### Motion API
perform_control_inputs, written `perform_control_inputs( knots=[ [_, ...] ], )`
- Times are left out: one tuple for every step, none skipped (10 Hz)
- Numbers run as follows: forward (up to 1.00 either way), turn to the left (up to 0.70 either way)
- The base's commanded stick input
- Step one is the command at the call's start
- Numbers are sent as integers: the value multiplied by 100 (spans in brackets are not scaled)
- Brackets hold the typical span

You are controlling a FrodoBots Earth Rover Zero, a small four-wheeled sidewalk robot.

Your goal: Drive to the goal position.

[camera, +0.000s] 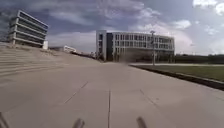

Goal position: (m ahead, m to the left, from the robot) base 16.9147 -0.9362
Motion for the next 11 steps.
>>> perform_control_inputs(
  knots=[
    [70, 2],
    [70, 2],
    [70, 2],
    [70, 2],
    [70, 2],
    [70, 2],
    [70, 2],
    [70, 2],
    [70, 2],
    [70, 2],
    [70, 2]
  ],
)
